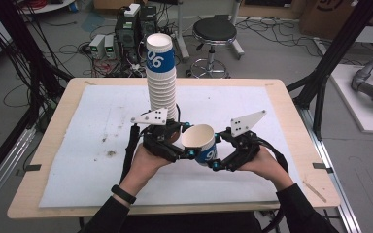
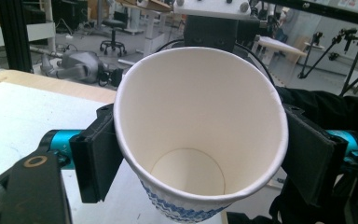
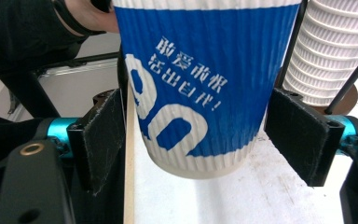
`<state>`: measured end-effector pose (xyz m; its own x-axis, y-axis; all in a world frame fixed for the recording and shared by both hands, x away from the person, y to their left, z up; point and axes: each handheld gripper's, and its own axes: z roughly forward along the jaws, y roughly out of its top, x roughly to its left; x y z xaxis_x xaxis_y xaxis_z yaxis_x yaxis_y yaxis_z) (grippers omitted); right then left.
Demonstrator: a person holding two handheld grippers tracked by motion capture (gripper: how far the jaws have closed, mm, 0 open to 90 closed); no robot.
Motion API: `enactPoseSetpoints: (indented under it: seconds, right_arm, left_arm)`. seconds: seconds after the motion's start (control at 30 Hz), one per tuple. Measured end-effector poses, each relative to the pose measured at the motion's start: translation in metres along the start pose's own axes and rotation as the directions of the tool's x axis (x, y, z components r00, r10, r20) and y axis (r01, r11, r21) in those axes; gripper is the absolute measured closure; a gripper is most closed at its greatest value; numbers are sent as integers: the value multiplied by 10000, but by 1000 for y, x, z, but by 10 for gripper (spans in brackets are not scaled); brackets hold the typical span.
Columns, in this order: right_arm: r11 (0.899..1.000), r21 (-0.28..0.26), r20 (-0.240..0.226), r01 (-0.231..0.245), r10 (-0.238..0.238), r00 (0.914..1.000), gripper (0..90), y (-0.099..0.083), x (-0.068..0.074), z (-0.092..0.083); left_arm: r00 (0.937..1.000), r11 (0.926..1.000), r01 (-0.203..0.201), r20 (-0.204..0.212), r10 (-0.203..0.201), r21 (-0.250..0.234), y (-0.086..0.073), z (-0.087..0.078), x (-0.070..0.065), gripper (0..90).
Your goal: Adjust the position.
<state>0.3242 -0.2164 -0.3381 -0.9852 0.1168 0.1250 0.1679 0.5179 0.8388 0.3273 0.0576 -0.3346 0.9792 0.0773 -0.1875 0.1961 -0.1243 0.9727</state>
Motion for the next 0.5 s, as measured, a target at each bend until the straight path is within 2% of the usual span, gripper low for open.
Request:
enactPoseSetpoints:
  seconds: [0.13, 0.23, 0.27, 0.33, 0.5]
  right_arm:
    - [9996, -252, -19, -156, 155, 9999, 210, -1, 0, 7]
    - [9996, -250, -117, -138, 135, 9998, 287, -2, 0, 13]
    - [9996, -233, -174, -180, 176, 9997, 288, -2, 1, 15]
    - [9993, -360, -206, -47, 40, 9998, 293, -2, 1, 16]
    - [9942, -1039, -442, -262, 217, 9988, 293, -4, 1, 15]
  left_arm:
    - [9999, 9996, -150, -74, 152, 228, 4, 0, -3, 214]
    - [9997, 9994, -221, -83, 223, 249, 6, 0, -5, 214]
    - [9997, 9995, -233, -83, 235, 232, 6, 0, -5, 214]
    - [9998, 9998, -197, -88, 198, 57, 6, 0, -6, 201]
    - [9999, 9989, -100, -79, 96, -457, 6, 1, -7, 166]
